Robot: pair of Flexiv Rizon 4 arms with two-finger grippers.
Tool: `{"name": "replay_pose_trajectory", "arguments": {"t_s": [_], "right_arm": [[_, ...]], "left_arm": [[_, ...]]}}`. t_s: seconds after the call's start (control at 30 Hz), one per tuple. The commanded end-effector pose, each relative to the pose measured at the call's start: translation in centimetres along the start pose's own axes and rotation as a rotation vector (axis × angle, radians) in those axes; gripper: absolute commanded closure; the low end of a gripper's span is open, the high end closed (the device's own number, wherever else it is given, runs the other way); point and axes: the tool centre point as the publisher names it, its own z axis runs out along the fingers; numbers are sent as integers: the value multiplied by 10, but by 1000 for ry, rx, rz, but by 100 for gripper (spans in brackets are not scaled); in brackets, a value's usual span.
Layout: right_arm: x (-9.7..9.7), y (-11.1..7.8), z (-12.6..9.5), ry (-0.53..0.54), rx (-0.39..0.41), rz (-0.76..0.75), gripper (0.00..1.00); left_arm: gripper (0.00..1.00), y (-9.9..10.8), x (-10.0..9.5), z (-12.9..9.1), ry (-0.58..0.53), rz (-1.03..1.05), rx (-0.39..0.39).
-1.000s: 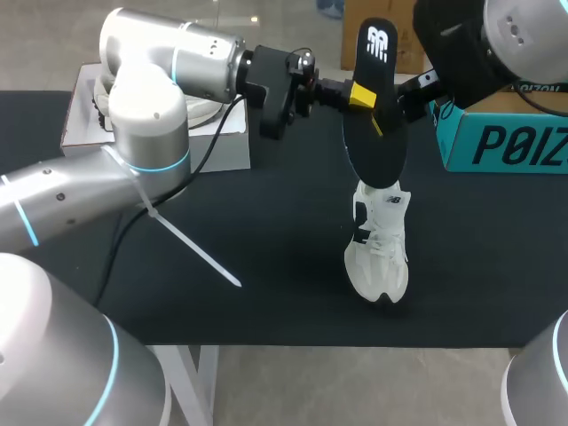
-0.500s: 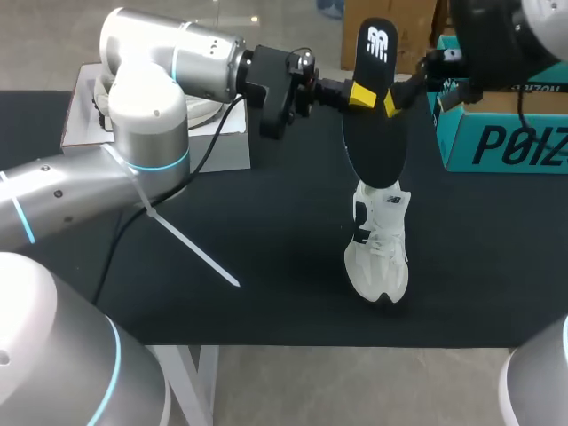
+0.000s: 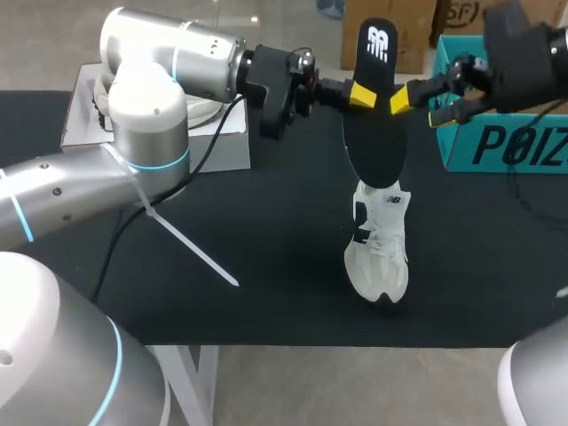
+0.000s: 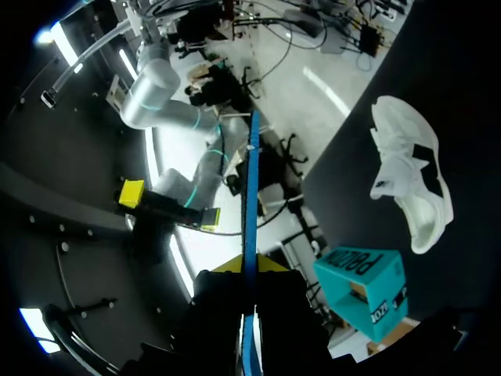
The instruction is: Take the shoe out of the shoebox, open the shoe tongue, remove and reinsert the insole, then place the shoe into the shoebox
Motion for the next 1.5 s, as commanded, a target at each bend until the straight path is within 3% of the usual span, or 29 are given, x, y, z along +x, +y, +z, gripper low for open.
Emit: {"name": "replay_pose_trajectory", "arguments": {"t_s": [0.03, 0.23, 0.73, 1.0, 1.5], "right_arm": [[-11, -11, 14, 454, -123, -5, 0], [-19, -8, 22, 443, -134, -32, 0], [-55, 28, 23, 360, -116, -89, 0], [-51, 47, 38, 368, -82, -111, 0], [-45, 57, 57, 377, -24, -136, 0]], "left_arm": [[100, 0, 0, 1, 0, 2, -2], [100, 0, 0, 1, 0, 2, -2], [100, 0, 0, 1, 0, 2, -2], [100, 0, 0, 1, 0, 2, -2], [100, 0, 0, 1, 0, 2, -2]]}}
